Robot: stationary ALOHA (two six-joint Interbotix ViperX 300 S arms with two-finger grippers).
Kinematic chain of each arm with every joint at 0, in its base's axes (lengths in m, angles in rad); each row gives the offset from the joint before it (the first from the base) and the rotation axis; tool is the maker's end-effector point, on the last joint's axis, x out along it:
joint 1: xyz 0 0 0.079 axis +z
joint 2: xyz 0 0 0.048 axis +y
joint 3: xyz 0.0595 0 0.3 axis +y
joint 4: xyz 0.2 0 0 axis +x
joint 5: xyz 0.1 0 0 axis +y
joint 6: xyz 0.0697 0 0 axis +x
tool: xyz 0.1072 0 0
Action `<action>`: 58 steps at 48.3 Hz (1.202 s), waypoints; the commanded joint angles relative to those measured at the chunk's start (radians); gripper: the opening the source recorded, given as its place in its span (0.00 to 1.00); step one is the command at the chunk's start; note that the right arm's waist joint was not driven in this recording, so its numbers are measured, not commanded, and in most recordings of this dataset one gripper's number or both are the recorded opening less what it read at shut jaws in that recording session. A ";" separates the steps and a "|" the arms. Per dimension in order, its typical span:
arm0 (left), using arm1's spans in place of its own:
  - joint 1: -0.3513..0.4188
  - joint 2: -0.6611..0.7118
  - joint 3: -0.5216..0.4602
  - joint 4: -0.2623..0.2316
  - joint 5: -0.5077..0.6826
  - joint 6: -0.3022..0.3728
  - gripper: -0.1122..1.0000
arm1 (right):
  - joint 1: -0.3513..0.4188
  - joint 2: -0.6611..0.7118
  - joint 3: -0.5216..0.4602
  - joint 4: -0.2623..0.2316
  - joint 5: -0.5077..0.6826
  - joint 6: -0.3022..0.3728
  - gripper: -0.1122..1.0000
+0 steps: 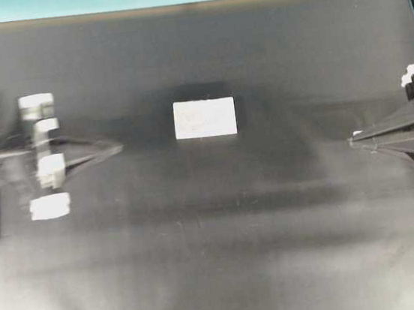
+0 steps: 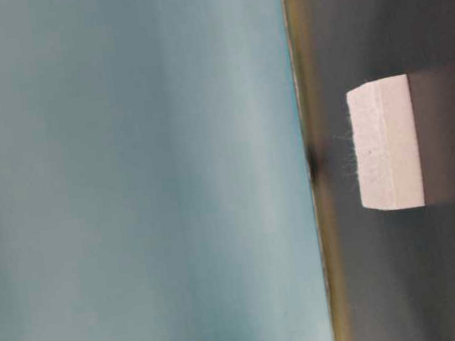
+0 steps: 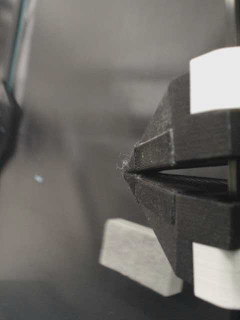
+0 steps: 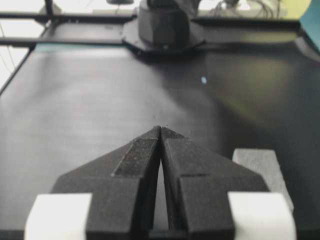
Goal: Push the sponge with the left arm to wipe the table.
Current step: 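Move the left gripper forward and lower it onto the white sponge, then close the left gripper on the top of the white sponge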
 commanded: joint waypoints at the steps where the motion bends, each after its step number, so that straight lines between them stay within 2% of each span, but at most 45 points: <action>1: 0.023 0.089 -0.078 0.002 -0.020 -0.002 0.10 | 0.000 -0.002 0.000 0.002 0.000 0.008 0.11; 9: 0.063 0.264 -0.179 0.003 -0.063 -0.009 0.11 | 0.000 -0.017 0.017 0.002 0.000 0.008 0.11; 15: 0.091 0.403 -0.261 0.002 -0.124 -0.032 0.18 | 0.000 -0.028 0.026 0.003 0.002 0.009 0.11; 25: 0.115 0.595 -0.376 0.003 -0.161 -0.063 0.60 | 0.000 -0.048 0.037 0.005 0.003 0.009 0.11; 29: 0.135 0.672 -0.426 0.003 -0.161 -0.066 0.70 | 0.000 -0.051 0.041 0.005 0.005 0.009 0.11; 41: 0.181 0.838 -0.529 0.003 -0.166 -0.091 0.61 | 0.000 -0.054 0.048 0.005 0.005 0.009 0.11; 58: 0.207 0.923 -0.571 0.002 -0.161 -0.164 0.61 | 0.000 -0.054 0.060 0.005 0.005 0.008 0.11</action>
